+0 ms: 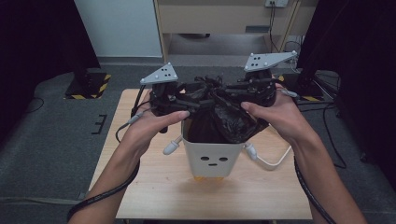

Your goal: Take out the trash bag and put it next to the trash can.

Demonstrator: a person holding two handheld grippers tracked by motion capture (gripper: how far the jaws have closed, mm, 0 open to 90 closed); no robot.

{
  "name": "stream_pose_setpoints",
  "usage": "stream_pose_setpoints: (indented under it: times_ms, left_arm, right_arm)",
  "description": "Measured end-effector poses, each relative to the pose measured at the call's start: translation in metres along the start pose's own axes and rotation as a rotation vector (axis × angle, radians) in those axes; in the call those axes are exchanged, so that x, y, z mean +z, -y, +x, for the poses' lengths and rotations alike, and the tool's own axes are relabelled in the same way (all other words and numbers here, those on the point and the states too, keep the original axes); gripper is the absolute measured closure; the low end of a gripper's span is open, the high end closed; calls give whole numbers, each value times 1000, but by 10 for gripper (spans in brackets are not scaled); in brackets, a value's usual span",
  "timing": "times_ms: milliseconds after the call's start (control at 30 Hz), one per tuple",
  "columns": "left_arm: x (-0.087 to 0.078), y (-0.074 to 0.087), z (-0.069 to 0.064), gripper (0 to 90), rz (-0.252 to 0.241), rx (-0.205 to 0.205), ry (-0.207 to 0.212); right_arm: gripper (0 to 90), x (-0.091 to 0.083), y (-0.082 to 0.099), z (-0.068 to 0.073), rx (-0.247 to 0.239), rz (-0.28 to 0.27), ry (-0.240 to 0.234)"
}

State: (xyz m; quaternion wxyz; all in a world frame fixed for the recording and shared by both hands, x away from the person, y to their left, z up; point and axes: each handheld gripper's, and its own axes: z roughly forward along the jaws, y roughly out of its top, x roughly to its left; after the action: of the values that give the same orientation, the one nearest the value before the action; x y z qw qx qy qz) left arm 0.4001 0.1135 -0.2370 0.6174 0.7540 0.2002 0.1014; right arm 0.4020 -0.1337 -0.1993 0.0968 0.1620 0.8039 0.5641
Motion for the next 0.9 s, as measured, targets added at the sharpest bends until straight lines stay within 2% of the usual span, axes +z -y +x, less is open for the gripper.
stream_pose_setpoints:
  times_ms: [33,133,200,400,500,633,667,800,900]
  left_arm:
    - [1,1,0,231,-4,0,2]
    - [4,2,-2,323,5,45,1]
    - [6,4,-4,349,16,66,-3]
    - [11,6,-3,482,25,82,-2]
    - [12,8,-2,579,25,83,1]
    - [11,9,-2,816,12,101,5]
    - [11,9,-2,850,13,105,2]
    - [10,10,-1,881,24,121,-18]
    - [7,10,1,887,16,112,-28]
  right_arm:
    - [893,1,-1,1,-1,-2,-3]
    - [893,2,-4,3,-5,-3,-1]
    - [893,3,-7,3,-5,-9,-3]
    - [893,5,-12,7,-10,-21,-10]
    - [893,5,-14,8,-5,-33,-17]
    - [890,5,-15,9,-11,-32,-17]
    - [887,5,-14,9,-10,-33,-17]
    - [827,5,-12,10,-25,-17,-8]
    - [707,3,-11,12,-40,-14,21]
